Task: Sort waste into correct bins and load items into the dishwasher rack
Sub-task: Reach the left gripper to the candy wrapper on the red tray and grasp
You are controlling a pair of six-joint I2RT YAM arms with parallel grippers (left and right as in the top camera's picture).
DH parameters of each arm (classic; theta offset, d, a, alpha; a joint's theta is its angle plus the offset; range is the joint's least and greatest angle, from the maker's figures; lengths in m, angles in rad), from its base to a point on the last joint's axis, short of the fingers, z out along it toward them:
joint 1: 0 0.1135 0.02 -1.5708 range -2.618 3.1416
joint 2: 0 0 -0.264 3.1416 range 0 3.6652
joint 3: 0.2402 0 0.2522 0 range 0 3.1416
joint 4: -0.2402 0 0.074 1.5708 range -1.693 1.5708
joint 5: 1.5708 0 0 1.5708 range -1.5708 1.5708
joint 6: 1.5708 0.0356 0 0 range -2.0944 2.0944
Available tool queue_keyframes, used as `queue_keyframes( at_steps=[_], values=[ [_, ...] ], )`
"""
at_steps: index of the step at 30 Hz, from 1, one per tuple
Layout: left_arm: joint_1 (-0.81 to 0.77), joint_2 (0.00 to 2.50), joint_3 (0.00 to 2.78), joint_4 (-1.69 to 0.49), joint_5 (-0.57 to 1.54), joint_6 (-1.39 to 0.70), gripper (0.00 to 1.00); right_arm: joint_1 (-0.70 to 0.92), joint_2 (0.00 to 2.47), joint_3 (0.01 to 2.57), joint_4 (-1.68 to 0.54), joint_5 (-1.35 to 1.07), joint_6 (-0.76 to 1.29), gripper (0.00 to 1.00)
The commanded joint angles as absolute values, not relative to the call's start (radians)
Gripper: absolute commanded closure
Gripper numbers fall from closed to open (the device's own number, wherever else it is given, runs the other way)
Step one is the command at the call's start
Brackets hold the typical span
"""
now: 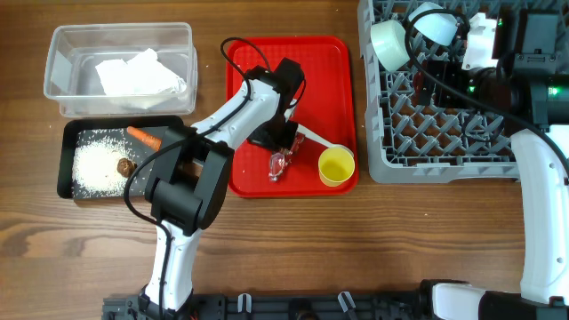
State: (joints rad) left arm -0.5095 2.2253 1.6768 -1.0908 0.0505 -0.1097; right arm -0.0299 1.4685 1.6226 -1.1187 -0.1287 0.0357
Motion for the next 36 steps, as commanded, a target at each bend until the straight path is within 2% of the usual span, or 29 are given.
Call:
queue_keyframes(
  at_steps=[1,15,16,18,19,21,25,31,36],
  values=[
    [-0.490,2.210,1.719,-1.128,0.062,-0.120,0.96,-0.031,1.467,1.619,-1.119,-0.111,0.027,0.00],
    [-0.383,1.965,1.807,-1.149,0.063,-0.117,0.96,-0.031,1.467,1.619,-1.119,-0.111,0.028,0.00],
    [-0.381,1.965,1.807,-1.157,0.070,-0.105,0.87,-0.031,1.467,1.619,-1.119,-0.111,0.028,0.00],
    [-0.385,1.972,1.802,-1.176,0.128,-0.048,0.44,-0.031,1.467,1.619,-1.118,-0.111,0.028,0.00],
    [-0.392,1.976,1.797,-1.185,0.173,-0.012,0.28,-0.031,1.467,1.619,-1.116,-0.111,0.028,0.00],
    [-0.417,1.984,1.781,-1.191,0.229,0.032,0.11,-0.031,1.467,1.619,-1.115,-0.111,0.028,0.00],
    [-0.483,2.005,1.709,-1.166,0.199,0.048,0.01,-0.031,1.467,1.619,-1.116,-0.111,0.028,0.00],
    [-0.520,2.034,1.579,-1.056,0.180,-0.059,0.00,-0.031,1.467,1.619,-1.116,-0.111,0.028,0.00],
    [-0.518,2.043,1.494,-0.943,0.075,-0.189,0.00,-0.031,1.467,1.619,-1.116,-0.112,0.029,0.00]
  ],
)
